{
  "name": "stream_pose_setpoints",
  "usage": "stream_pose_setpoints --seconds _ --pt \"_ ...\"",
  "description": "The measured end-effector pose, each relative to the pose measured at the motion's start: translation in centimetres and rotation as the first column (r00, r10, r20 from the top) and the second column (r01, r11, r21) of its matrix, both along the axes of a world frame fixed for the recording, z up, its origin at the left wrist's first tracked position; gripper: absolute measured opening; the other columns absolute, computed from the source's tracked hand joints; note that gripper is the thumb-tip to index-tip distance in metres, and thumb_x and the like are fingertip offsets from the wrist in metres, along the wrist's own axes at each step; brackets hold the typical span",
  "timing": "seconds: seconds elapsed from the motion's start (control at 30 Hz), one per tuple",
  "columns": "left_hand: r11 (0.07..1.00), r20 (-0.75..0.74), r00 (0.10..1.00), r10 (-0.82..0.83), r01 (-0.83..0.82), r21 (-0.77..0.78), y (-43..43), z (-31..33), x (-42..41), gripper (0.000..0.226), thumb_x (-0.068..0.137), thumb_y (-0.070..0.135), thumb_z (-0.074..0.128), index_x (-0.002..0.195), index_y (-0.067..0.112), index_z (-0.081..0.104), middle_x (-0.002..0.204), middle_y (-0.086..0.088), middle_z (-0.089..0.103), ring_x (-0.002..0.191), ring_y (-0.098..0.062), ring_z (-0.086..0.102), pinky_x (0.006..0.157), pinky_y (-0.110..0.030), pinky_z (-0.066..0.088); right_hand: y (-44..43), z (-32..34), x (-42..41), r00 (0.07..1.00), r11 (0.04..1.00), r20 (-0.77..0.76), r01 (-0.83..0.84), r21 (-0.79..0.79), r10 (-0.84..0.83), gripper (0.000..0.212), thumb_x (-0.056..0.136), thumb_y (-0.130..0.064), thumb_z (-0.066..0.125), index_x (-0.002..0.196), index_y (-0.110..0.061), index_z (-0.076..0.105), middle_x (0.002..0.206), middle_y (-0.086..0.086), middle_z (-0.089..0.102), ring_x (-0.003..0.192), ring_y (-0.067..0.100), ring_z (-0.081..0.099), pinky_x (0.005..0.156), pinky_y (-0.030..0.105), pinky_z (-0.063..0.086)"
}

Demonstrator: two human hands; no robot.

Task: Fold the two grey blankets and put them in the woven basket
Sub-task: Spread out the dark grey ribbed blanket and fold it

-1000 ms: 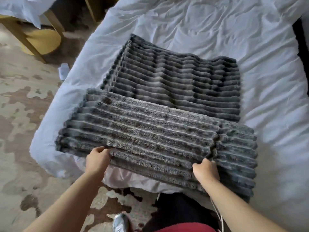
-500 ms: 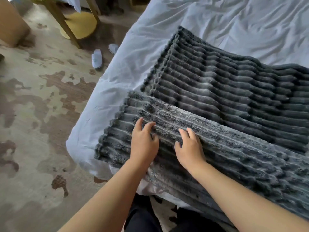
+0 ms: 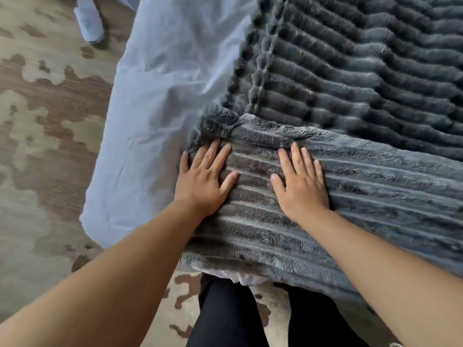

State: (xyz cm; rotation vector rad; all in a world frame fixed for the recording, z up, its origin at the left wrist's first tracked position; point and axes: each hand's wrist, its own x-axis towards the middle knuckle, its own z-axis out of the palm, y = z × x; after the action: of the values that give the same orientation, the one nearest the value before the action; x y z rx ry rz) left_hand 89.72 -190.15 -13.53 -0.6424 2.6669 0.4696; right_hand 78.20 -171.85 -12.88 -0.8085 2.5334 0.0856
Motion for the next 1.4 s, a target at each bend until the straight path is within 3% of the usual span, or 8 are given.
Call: stream_pose_setpoints --seconds 0.13,0.23,0.5,0.7,0.8,0.93,1.17,1.4 --pt "0.988 -0.049 0.987 0.154 -0.155 -0.003 3.1 3.1 -3.0 0.061 0.092 0.037 0.036 0.150 0.023 0.021 0.160 -0.004 0.012 0.147 -0.025 0.007 0.113 -0.057 -0.005 -0.2 0.9 -0.2 0.999 0.999 0.033 0.040 0.026 -0.041 0.062 0.099 -0.049 0.017 0.152 -0.030 -0.007 0.160 -0.004 -0.017 0.147 0.014 -0.016 0.114 0.034 -0.017" --pt "0.993 -0.184 0.977 0.112 -0.105 0.050 7.5 5.2 -4.2 0.061 0.089 0.034 0.025 0.148 0.020 0.030 0.158 -0.008 0.019 0.147 -0.028 0.011 0.114 -0.055 -0.002 -0.4 1.4 -0.4 0.996 0.998 0.071 0.054 0.010 -0.055 0.061 0.099 -0.046 0.019 0.153 -0.029 -0.005 0.161 -0.003 -0.016 0.147 0.014 -0.017 0.113 0.033 -0.018" --pt "0.998 0.029 0.999 0.034 -0.032 -0.053 11.5 -1.1 -2.2 0.061 0.096 0.040 0.016 0.151 0.030 -0.008 0.161 0.003 -0.007 0.147 -0.015 -0.009 0.103 -0.030 -0.032 6.3 0.3 -2.6 0.993 0.997 -0.096 -0.066 -0.029 0.063 0.061 0.095 -0.050 0.006 0.152 -0.030 0.000 0.160 -0.011 -0.011 0.147 0.010 -0.010 0.110 0.031 -0.024" --pt "0.979 0.276 0.951 0.139 -0.090 -0.183 13.6 0.2 -5.6 0.064 0.095 0.032 0.023 0.153 0.021 -0.001 0.161 -0.003 -0.003 0.147 -0.023 -0.006 0.114 -0.049 -0.009 17.1 1.0 -6.0 0.997 1.000 -0.079 0.011 0.012 -0.010 0.058 0.093 -0.054 -0.002 0.144 -0.032 -0.020 0.151 -0.012 -0.027 0.143 0.006 -0.021 0.107 0.026 -0.029" --pt "0.942 0.157 0.941 0.301 -0.268 -0.201 19.7 3.8 -9.4 0.064 0.092 0.030 0.030 0.152 0.017 0.010 0.160 -0.011 0.002 0.147 -0.030 -0.002 0.114 -0.055 -0.003 20.0 1.7 -6.5 0.999 0.999 -0.045 0.016 -0.052 -0.018 0.058 0.096 -0.050 0.002 0.148 -0.030 -0.017 0.151 -0.013 -0.028 0.143 0.006 -0.022 0.106 0.026 -0.032" --pt "0.999 -0.123 0.992 -0.040 0.044 0.030 31.6 4.7 -11.7 0.060 0.092 0.040 0.020 0.151 0.032 0.015 0.161 -0.004 0.008 0.148 -0.023 0.003 0.115 -0.048 -0.008 23.4 2.1 -7.9 0.997 0.981 0.017 0.080 -0.177 -0.079 0.056 0.101 -0.045 0.014 0.152 -0.033 -0.005 0.157 -0.015 -0.017 0.144 0.004 -0.019 0.110 0.026 -0.025" --pt "0.990 0.063 0.993 -0.104 0.109 -0.087 34.6 -2.6 -12.2 0.069 0.084 0.043 0.015 0.150 0.039 -0.003 0.161 0.006 -0.002 0.147 -0.014 -0.009 0.108 -0.033 -0.023 36.9 -0.7 -11.3 0.988 0.980 -0.059 0.137 -0.143 -0.146 0.053 0.097 -0.048 0.002 0.145 -0.035 -0.016 0.150 -0.019 -0.022 0.139 -0.002 -0.015 0.106 0.020 -0.030" --pt "0.990 0.183 0.975 -0.123 0.133 -0.044 34.7 -1.5 -13.0 0.066 0.091 0.037 0.023 0.150 0.037 -0.007 0.161 0.006 -0.010 0.147 -0.015 -0.013 0.115 -0.042 -0.013 44.1 -0.1 -11.6 0.932 0.942 -0.168 0.332 0.051 -0.320 0.061 0.095 -0.056 -0.003 0.150 -0.032 -0.013 0.155 -0.015 -0.019 0.147 0.011 -0.009 0.115 0.032 -0.018"
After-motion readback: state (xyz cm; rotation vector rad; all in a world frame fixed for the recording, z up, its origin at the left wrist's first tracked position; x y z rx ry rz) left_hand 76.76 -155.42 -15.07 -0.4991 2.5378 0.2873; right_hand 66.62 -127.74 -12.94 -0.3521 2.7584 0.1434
